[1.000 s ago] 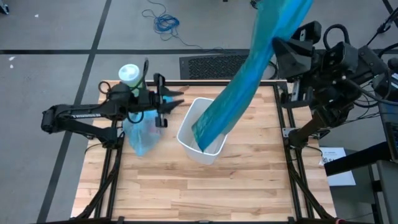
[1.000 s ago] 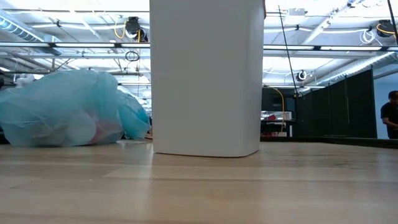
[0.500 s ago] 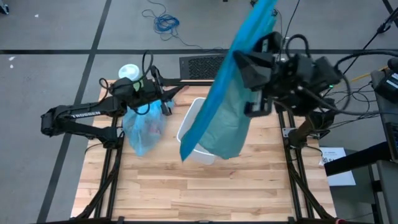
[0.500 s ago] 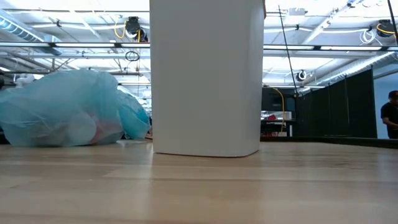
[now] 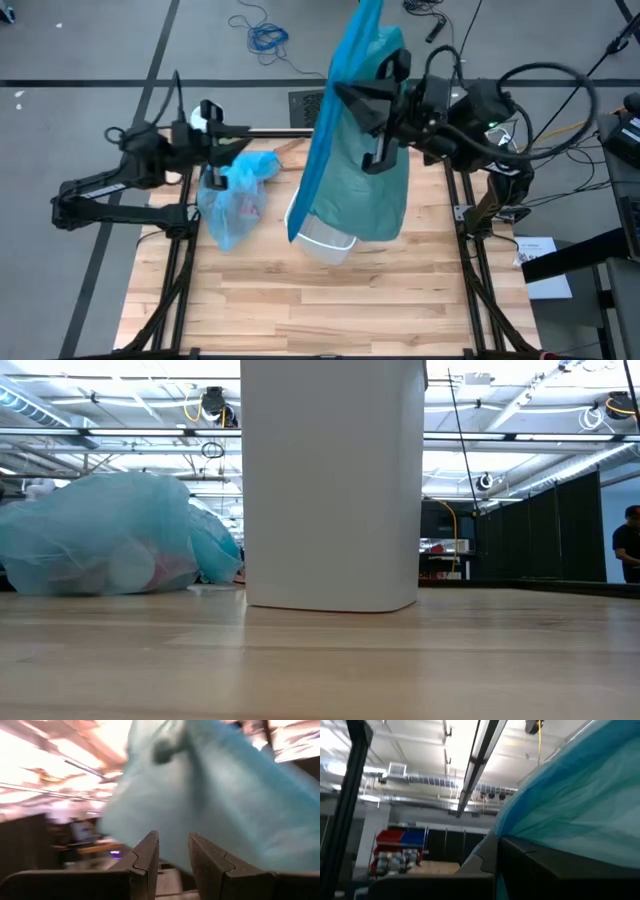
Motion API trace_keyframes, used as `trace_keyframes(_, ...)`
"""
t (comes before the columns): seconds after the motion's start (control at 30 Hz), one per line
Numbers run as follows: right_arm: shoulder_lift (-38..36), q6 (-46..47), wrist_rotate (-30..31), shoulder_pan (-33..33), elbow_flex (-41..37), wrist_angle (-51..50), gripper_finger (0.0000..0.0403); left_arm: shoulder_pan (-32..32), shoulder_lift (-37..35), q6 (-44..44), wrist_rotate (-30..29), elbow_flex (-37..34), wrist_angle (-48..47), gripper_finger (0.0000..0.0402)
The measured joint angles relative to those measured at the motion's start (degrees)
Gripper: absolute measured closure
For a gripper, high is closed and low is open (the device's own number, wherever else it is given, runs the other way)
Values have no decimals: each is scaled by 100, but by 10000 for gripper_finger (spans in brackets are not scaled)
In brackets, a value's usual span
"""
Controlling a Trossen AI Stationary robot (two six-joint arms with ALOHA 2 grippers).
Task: Place trash/remove bag and relplace
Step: Insert the plastic bag in the white trash bin
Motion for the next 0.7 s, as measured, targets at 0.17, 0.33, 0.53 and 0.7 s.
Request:
trace_keyframes(0.17, 236, -288, 32, -48, -2, -240, 403, -67, 145, -538, 684, 157, -148, 299)
trace_keyframes(0.33, 353, -592, 361, -177, -2, -638, 403, -203, 249, -525, 705, 182, -249, 299)
trace_keyframes(0.53, 545, -624, 398, -369, -4, -875, 403, -280, 339, -270, 541, 193, -212, 299)
trace_keyframes(0.7, 673, -589, 378, -481, -2, -1005, 403, -280, 398, -234, 432, 190, -206, 299)
